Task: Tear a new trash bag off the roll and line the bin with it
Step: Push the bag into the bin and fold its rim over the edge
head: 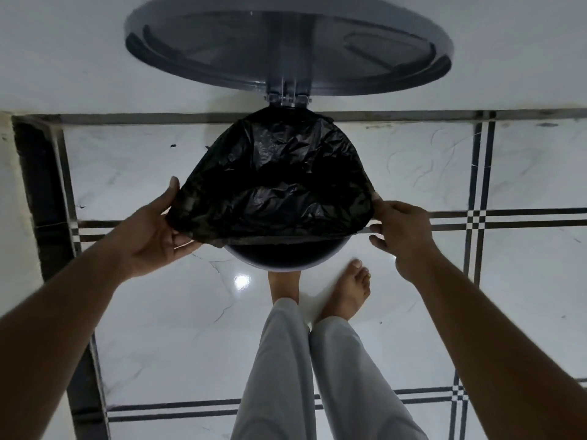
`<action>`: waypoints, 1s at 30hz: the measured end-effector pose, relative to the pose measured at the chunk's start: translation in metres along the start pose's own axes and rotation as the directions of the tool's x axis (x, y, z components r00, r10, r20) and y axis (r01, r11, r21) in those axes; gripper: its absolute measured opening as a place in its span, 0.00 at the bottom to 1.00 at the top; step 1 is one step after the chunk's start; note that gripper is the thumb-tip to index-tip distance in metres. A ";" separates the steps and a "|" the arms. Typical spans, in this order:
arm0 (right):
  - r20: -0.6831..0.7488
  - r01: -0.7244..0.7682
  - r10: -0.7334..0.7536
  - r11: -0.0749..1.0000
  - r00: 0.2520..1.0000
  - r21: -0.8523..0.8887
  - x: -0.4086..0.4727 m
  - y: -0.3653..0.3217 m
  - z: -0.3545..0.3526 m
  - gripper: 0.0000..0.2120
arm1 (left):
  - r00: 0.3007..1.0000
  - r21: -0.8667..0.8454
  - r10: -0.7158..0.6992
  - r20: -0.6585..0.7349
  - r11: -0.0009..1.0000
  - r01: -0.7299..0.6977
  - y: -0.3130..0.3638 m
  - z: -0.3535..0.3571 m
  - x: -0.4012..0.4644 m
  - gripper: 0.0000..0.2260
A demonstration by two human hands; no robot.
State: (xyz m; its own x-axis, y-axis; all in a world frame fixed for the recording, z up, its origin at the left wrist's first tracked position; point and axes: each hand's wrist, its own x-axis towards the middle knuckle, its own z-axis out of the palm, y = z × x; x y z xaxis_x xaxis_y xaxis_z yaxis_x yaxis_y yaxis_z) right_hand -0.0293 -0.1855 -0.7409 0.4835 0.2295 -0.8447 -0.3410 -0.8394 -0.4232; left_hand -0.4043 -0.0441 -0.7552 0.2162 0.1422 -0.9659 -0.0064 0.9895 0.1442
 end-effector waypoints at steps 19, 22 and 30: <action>0.089 -0.228 0.213 0.945 0.973 0.233 -0.038 0.043 0.020 0.09 | 0.989 0.085 0.120 0.083 0.988 -0.127 -0.074 0.013 0.014 0.17; 0.061 -0.163 0.157 0.980 0.986 0.116 -0.040 0.059 0.017 0.08 | 0.991 0.191 0.115 -0.072 0.977 -0.099 -0.083 0.020 0.014 0.09; -0.060 -0.055 0.042 0.971 0.997 -0.231 -0.016 0.061 0.019 0.05 | 0.836 0.579 0.278 -0.473 0.813 0.057 -0.086 0.033 0.036 0.11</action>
State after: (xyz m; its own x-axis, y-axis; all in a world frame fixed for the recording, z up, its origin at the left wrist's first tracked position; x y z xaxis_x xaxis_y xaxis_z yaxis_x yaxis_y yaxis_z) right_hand -0.0728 -0.2306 -0.7594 0.5165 0.1638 -0.8404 -0.1716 -0.9418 -0.2890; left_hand -0.3639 -0.1249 -0.7957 -0.2831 0.4060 -0.8689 0.5728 0.7982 0.1864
